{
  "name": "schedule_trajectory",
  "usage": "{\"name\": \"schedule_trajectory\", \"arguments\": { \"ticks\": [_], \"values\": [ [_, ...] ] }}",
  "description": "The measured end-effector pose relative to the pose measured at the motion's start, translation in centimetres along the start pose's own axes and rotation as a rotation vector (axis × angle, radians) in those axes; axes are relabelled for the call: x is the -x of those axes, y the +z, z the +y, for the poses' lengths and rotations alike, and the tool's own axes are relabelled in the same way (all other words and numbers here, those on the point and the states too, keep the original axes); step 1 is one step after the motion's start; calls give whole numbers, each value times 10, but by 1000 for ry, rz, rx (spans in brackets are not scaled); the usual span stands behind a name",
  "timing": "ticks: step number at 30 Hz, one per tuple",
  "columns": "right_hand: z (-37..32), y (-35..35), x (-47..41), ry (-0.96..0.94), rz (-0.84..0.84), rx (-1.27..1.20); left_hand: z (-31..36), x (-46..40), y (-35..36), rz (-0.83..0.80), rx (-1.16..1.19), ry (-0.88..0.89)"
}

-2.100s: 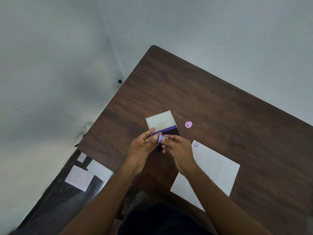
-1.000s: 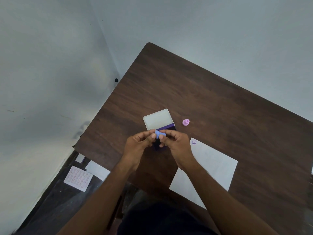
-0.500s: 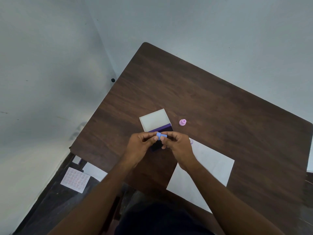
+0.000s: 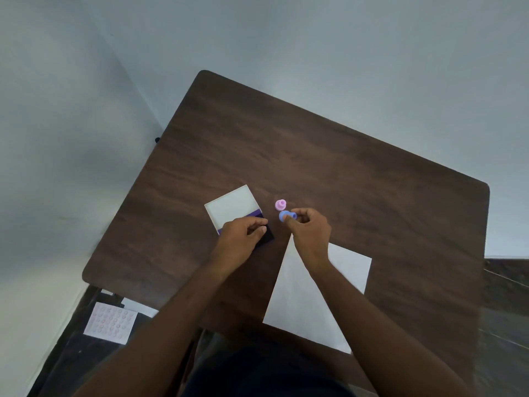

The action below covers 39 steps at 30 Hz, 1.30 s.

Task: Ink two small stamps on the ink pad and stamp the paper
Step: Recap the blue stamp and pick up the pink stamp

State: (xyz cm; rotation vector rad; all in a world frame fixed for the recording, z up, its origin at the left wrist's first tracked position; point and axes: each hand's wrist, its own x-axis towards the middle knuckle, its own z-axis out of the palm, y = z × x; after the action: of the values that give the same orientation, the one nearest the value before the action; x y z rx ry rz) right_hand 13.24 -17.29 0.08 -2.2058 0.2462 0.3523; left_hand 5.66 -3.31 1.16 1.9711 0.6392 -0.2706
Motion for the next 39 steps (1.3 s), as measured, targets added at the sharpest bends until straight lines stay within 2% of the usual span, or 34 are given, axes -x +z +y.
{"name": "schedule_trajectory", "arguments": {
  "ticks": [6, 12, 24, 28, 34, 39],
  "values": [
    [13, -1, -19, -90, 22, 167, 16, -14, 17, 25, -74, -21],
    [16, 6, -30, -68, -107, 300, 21, -23, 26, 37, -98, -45],
    [18, 13, -33, -70, -84, 338, 19, -27, 29, 50, -114, -43],
    [15, 11, -33, -186, -50, 386, 16, -28, 26, 56, -123, -46],
    [-4, 12, -37, -519, -28, 485, 12, -25, 18, 58, -77, -15],
    [-14, 18, -45, -572, -118, 634, 9, -22, 14, 85, -62, -36]
  ]
}}
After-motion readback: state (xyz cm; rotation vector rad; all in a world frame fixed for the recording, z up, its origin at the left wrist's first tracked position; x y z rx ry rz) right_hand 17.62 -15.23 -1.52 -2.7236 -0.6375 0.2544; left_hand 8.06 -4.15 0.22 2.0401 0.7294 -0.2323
